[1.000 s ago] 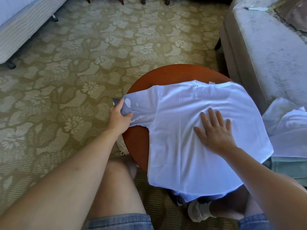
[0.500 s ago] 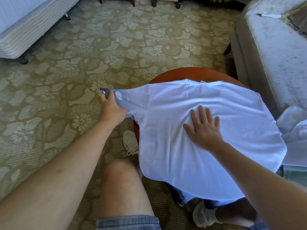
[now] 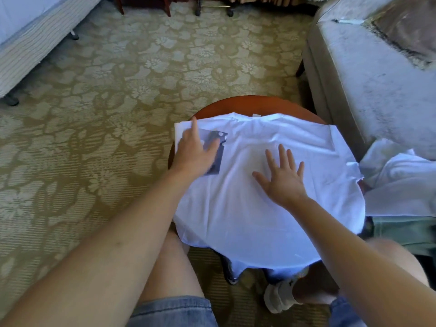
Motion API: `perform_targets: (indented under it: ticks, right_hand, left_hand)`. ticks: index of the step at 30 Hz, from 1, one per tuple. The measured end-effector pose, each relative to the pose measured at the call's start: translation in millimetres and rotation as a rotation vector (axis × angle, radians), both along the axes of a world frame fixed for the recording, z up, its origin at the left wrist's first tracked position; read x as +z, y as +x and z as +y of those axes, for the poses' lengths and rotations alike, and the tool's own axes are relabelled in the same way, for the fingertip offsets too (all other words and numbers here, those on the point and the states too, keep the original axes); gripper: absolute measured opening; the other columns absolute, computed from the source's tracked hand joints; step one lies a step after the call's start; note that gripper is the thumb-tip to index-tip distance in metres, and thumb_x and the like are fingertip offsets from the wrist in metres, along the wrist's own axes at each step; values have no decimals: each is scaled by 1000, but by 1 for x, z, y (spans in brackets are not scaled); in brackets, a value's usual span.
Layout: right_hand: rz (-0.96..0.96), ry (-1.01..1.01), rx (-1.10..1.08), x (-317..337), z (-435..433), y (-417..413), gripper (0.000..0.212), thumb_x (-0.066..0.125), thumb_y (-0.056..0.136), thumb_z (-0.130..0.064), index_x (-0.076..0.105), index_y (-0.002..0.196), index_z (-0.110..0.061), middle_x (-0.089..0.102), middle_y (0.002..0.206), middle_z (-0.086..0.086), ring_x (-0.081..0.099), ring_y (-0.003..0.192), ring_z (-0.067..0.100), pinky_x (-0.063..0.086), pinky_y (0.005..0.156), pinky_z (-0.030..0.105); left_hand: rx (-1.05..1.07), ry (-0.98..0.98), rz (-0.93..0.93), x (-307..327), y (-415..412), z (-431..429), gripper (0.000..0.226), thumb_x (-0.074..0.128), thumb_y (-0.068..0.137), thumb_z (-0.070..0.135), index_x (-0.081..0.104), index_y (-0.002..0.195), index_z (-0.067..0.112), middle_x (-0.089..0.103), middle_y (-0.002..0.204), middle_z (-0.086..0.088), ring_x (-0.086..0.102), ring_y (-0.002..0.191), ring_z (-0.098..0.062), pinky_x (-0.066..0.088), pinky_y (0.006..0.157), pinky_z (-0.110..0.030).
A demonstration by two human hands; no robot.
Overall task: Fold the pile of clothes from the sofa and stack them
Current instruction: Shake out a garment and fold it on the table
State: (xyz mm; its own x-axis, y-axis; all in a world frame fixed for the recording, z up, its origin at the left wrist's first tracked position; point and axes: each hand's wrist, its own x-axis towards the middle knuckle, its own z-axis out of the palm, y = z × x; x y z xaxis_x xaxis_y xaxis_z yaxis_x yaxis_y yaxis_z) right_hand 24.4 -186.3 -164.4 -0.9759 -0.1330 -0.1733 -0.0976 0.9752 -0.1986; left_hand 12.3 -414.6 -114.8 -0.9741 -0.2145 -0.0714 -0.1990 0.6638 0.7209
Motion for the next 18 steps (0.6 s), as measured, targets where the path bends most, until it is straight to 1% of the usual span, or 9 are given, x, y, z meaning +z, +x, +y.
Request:
perform_targets:
  ticks: [3, 5, 7, 9, 11, 13, 15, 16, 18]
  right_hand:
    - [-71, 42, 9, -10, 15, 6, 73, 23, 95, -65, 2, 155, -30, -14, 162, 4, -16, 148, 24, -6, 117, 54]
    - [-67, 48, 16, -16, 16, 10, 71, 18, 95, -65, 0, 155, -30, -15, 162, 4, -16, 148, 25, -5, 118, 53]
    - [-54, 49, 16, -19, 12, 10, 71, 16, 95, -65, 0, 155, -30, -15, 162, 4, -16, 148, 25, -5, 118, 53]
    - [-45, 55, 13, -21, 5, 8, 71, 15, 95, -66, 0, 155, -30, -15, 162, 5, -16, 148, 26, -5, 118, 53]
    - [-28, 55, 9, -23, -3, 4, 72, 14, 94, -66, 2, 155, -29, -14, 162, 5, -15, 148, 26, -4, 118, 54]
    - [-11, 52, 5, -26, -9, 1, 73, 13, 93, -67, 5, 155, -29, -13, 162, 5, -14, 149, 26, -4, 118, 54]
    - [4, 54, -1, -28, -11, -1, 73, 14, 93, -67, 7, 155, -28, -10, 163, 6, -12, 149, 27, -2, 118, 55]
    - [10, 59, -3, -29, -11, -1, 73, 15, 93, -67, 8, 155, -28, -9, 163, 6, -11, 149, 27, -1, 117, 55]
    - [18, 69, -6, -29, -11, -1, 73, 15, 93, -66, 8, 155, -27, -9, 163, 6, -10, 149, 27, 0, 117, 55]
  left_hand:
    - [-247, -409, -360, -40, 14, 16, 80, 30, 96, 63, -3, 155, 21, -10, 162, -7, -7, 149, -29, 5, 119, -49]
    - [-301, -537, -413, -55, 20, 18, 78, 17, 94, 69, -12, 154, 27, -24, 160, -5, -21, 146, -31, -6, 117, -54]
    - [-279, -595, -365, -61, 21, 13, 82, 14, 91, 73, -15, 153, 27, -26, 159, -5, -22, 146, -33, -9, 116, -55]
    - [-220, -593, -294, -65, 19, 3, 92, 19, 87, 78, -14, 153, 22, -21, 161, -5, -19, 147, -32, -7, 117, -53]
    - [-147, -553, -176, -70, 18, -7, 96, 30, 86, 77, -1, 155, 18, -10, 163, -6, -12, 148, -30, -3, 118, -50]
    - [-76, -508, 27, -75, 22, -12, 80, 40, 87, 69, 35, 146, 16, 21, 156, -13, 13, 145, -34, 11, 116, -50]
    - [45, -490, 230, -75, 24, -12, 58, 48, 86, 60, 61, 116, 13, 50, 127, -15, 42, 121, -38, 30, 103, -49]
    - [105, -477, 238, -71, 23, -11, 49, 53, 86, 56, 65, 105, 12, 55, 114, -13, 47, 111, -37, 34, 97, -46]
    - [156, -465, 115, -61, 17, -7, 35, 61, 87, 48, 68, 96, 15, 59, 104, -8, 50, 105, -33, 34, 91, -42]
